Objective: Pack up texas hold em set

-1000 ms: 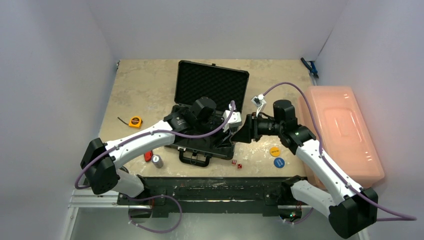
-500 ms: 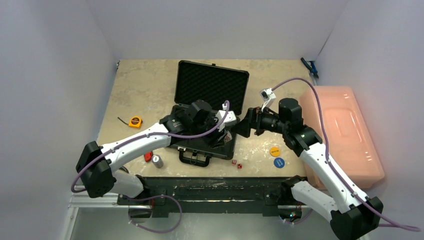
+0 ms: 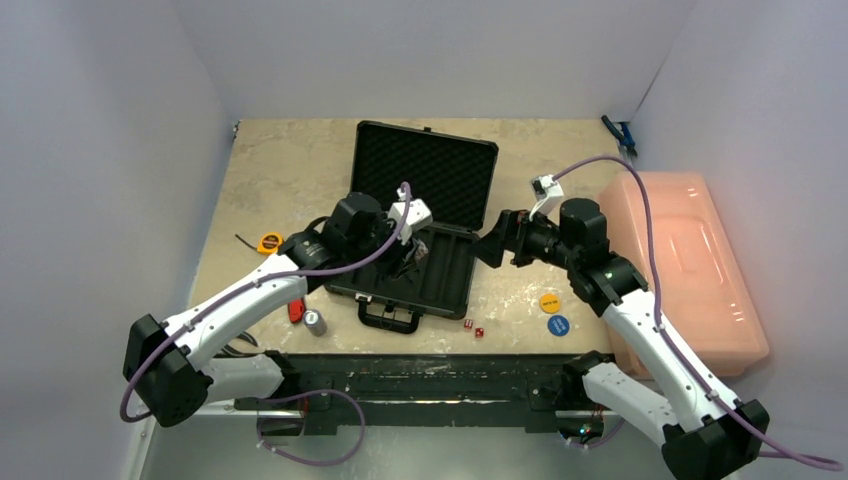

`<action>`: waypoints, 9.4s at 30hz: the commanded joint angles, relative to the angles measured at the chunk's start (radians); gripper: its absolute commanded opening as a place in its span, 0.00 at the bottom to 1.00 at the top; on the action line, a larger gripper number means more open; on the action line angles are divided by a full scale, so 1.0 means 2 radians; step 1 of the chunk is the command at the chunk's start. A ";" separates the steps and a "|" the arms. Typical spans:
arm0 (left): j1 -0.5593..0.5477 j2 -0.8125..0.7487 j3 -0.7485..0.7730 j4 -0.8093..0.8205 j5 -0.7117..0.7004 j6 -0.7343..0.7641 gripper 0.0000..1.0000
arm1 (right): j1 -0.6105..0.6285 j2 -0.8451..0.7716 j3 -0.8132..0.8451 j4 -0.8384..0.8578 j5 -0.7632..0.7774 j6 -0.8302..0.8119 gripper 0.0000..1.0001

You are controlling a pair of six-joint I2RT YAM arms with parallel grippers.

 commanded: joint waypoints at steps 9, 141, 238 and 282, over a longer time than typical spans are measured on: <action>0.048 -0.037 0.005 -0.001 -0.084 -0.014 0.00 | 0.001 0.013 0.026 -0.015 0.047 0.031 0.99; 0.176 0.091 0.008 -0.045 -0.271 -0.209 0.42 | 0.001 -0.055 0.014 -0.058 0.152 -0.014 0.99; 0.176 -0.188 -0.064 -0.115 -0.283 -0.117 0.79 | 0.132 0.275 0.023 0.016 0.195 0.156 0.70; 0.176 -0.163 -0.067 -0.103 -0.254 -0.108 0.75 | 0.048 0.346 0.006 0.036 0.363 0.162 0.00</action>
